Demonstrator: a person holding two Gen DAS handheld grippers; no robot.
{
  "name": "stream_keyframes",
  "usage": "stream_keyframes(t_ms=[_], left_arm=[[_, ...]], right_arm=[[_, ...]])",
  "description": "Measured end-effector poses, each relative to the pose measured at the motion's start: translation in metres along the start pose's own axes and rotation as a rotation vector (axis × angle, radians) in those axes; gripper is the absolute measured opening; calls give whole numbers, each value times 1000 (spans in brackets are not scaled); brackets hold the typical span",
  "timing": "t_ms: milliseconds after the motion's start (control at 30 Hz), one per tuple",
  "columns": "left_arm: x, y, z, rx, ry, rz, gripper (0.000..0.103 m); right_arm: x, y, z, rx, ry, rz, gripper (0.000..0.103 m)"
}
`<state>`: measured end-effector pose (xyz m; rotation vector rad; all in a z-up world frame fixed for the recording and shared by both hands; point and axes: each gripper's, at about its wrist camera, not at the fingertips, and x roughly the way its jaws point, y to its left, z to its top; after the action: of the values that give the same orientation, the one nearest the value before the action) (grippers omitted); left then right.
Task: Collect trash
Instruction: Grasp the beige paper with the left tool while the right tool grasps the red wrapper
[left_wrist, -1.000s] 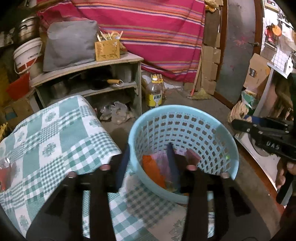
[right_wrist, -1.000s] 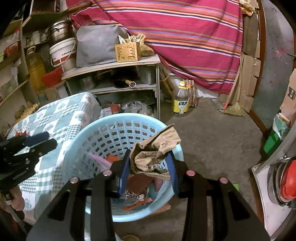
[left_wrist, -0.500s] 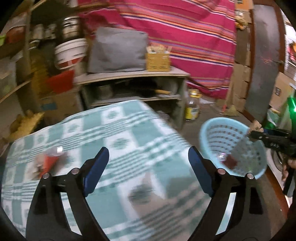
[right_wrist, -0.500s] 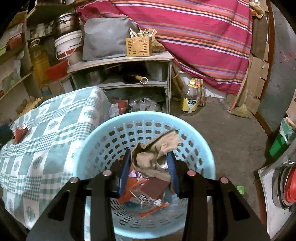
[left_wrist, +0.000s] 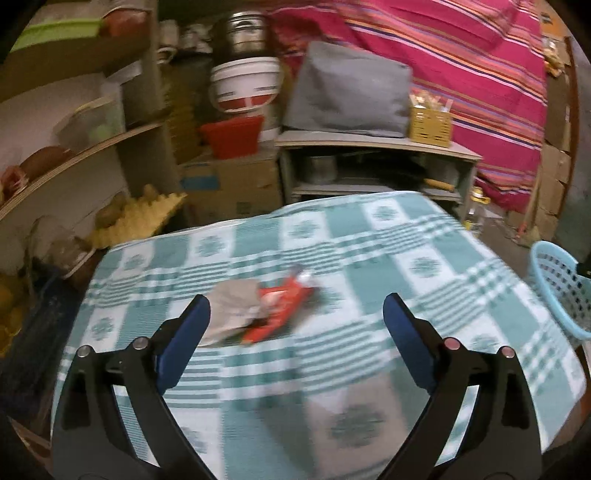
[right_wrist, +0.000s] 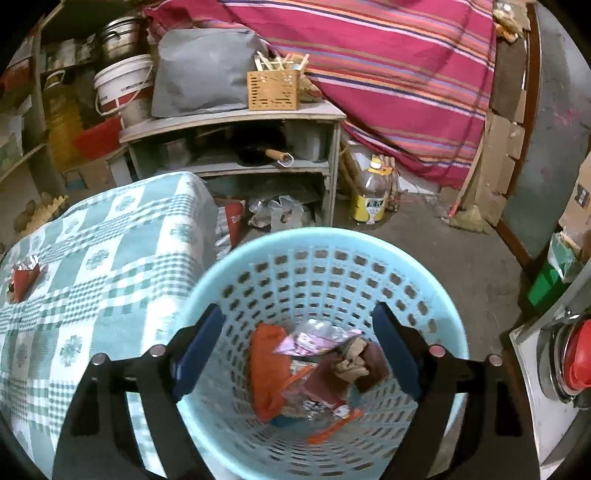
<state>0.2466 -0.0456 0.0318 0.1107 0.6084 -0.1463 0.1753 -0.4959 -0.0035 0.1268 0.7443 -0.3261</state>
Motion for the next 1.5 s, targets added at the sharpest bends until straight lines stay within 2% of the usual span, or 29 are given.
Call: stream_keyframes(t_ms=[267, 367, 433, 567, 667, 700, 733, 833, 1000, 1133, 1333, 1500], left_arm=[[41, 64, -17, -34, 70, 52, 92], [62, 78, -16, -77, 100, 22, 91], [70, 77, -14, -79, 113, 2, 83], [88, 69, -12, -53, 147, -43, 77], [101, 66, -15, -51, 187, -88, 59], [105, 66, -18, -47, 201, -98, 46], [110, 66, -22, -39, 224, -103, 38], [111, 71, -28, -33, 223, -99, 30], [89, 89, -21, -89, 163, -110, 27], [68, 100, -19, -55, 119, -69, 27], [55, 136, -29, -69, 121, -12, 27], [51, 164, -36, -111, 128, 12, 27]], right_arm=[[6, 77, -2, -33, 1, 60, 83], [9, 109, -5, -85, 6, 73, 83], [10, 126, -6, -109, 14, 86, 83], [12, 155, -6, -152, 21, 98, 83], [14, 173, -4, -178, 26, 107, 83], [15, 179, -4, -184, 27, 110, 83], [15, 187, -3, -194, 29, 116, 83], [16, 208, -3, -219, 28, 133, 83], [12, 257, -5, -277, 26, 187, 83], [6, 297, -9, -322, 24, 234, 83], [6, 351, -11, -319, 42, 317, 83], [22, 394, -11, -328, 80, 339, 83]])
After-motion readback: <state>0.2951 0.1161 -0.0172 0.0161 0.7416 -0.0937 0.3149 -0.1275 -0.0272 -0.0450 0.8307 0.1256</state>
